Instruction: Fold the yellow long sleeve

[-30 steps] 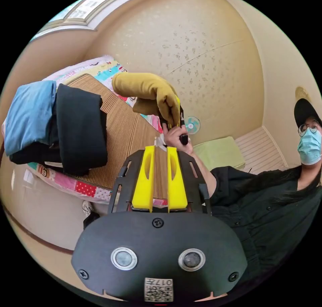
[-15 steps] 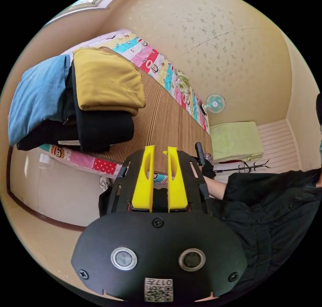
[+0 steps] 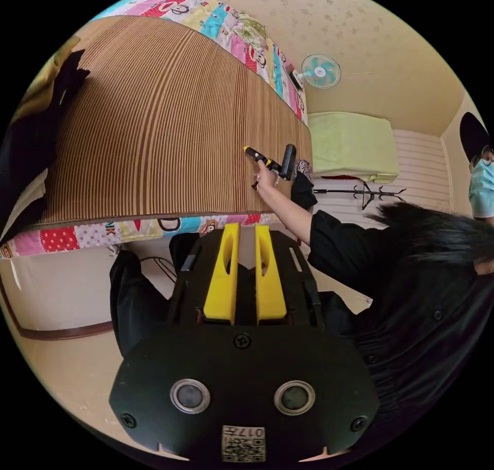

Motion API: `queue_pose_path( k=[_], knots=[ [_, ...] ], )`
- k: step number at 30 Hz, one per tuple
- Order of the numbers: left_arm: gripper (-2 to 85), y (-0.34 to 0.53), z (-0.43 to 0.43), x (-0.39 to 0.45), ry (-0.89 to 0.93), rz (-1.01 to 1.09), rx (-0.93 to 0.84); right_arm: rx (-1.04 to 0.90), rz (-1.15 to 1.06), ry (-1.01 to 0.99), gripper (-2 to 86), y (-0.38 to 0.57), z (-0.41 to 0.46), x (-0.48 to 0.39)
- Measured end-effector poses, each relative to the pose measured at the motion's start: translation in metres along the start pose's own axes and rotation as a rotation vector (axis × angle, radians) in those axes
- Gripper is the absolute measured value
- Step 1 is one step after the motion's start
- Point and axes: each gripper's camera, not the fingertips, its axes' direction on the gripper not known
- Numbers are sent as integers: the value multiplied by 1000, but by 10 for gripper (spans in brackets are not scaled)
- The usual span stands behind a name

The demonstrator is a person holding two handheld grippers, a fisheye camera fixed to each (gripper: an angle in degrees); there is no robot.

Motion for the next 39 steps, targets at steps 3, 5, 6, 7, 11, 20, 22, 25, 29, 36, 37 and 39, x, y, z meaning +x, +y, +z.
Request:
queue_pose_path(
  k=[3, 5, 6, 7, 11, 20, 22, 25, 29, 36, 37, 39],
  knots=[
    [51, -2, 31, 13, 1, 8, -60, 61, 7, 8, 175, 18, -3, -8],
    [51, -5, 45, 22, -5, 24, -84, 59, 12, -1, 175, 20, -4, -9],
    [51, -7, 52, 27, -3, 29, -87, 57, 16, -10, 175, 21, -5, -9],
    [51, -8, 57, 31, 7, 32, -87, 57, 18, -14, 175, 21, -6, -9],
    [52, -9, 73, 43, 21, 49, -88, 62, 7, -14, 174, 24, -10, -14],
    [52, 10, 88, 70, 28, 86, -62, 66, 6, -10, 173, 21, -20, -14],
    [52, 13, 91, 75, 69, 85, -36, 67, 4, -4, 173, 19, -23, -13],
    [52, 14, 91, 90, 96, 118, -6, 68, 4, -3, 173, 17, -27, -11],
    [52, 7, 76, 117, 67, 211, 42, 69, 4, -4, 173, 12, -33, -6],
    [52, 5, -12, 172, 35, 401, 288, 72, 4, -1, 174, 4, -45, 3],
    [52, 8, -24, 182, 20, 441, 309, 72, 4, 0, 174, 3, -46, 4],
    [52, 13, -39, 194, 12, 490, 345, 73, 4, 1, 174, 0, -50, 7]
  ],
)
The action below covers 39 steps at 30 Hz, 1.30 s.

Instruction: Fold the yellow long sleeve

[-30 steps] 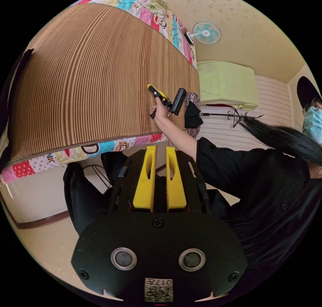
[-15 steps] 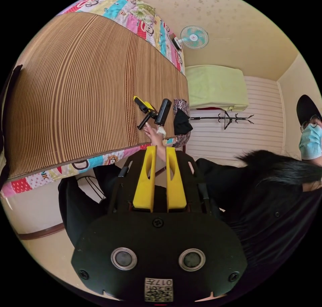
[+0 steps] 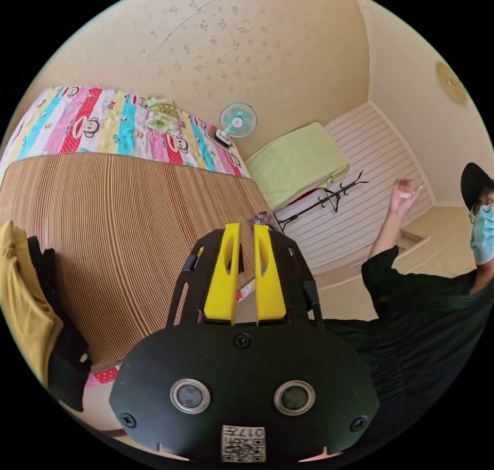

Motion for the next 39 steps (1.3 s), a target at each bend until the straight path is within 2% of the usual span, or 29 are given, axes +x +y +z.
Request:
queue_pose_path(
  k=[4, 10, 27, 39],
  knots=[
    [51, 3, -26, 18, -7, 55, 102, 1, 1, 0, 173, -5, -6, 5],
    [51, 22, -33, 20, 78, -12, 201, 2, 0, 2, 173, -12, -15, 14],
    [51, 7, -50, 42, 61, 2, 274, 6, 1, 5, 173, -31, -41, 33],
    [51, -11, -38, 47, 71, -9, 258, 8, 1, 7, 173, -41, -55, 38]
  ],
)
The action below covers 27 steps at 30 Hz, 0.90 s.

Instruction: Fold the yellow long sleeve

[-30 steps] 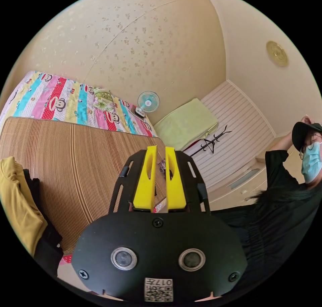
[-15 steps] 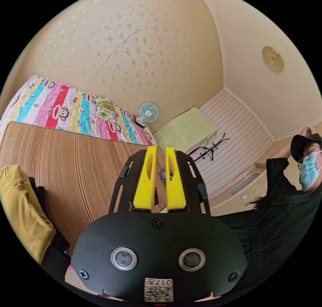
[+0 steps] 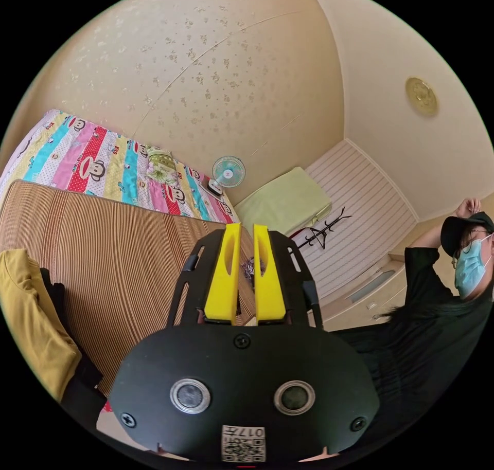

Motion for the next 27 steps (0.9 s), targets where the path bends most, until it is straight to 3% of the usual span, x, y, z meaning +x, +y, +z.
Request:
queue_pose_path(
  k=[27],
  knots=[
    [51, -44, 19, -51, -12, -108, 3, 5, 2, 1, 173, -23, -19, -26]
  ],
)
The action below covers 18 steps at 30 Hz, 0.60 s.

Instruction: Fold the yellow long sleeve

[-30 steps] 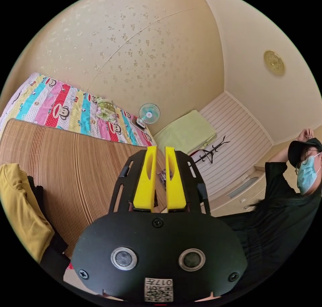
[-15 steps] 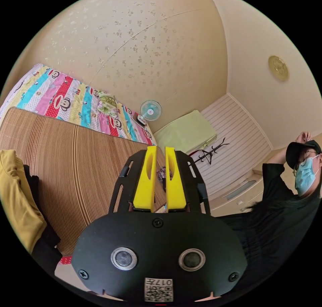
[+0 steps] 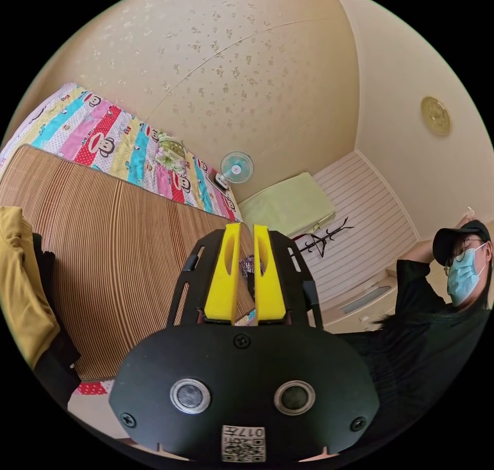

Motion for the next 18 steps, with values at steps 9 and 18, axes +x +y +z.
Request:
queue_pose_path(
  k=[9, 18],
  knots=[
    [51, -5, 14, -25, -91, -37, -58, 2, 1, -1, 173, -10, -2, -21],
    [51, 11, 68, -72, -103, -186, -240, 5, 2, -2, 174, -20, -2, -49]
  ],
)
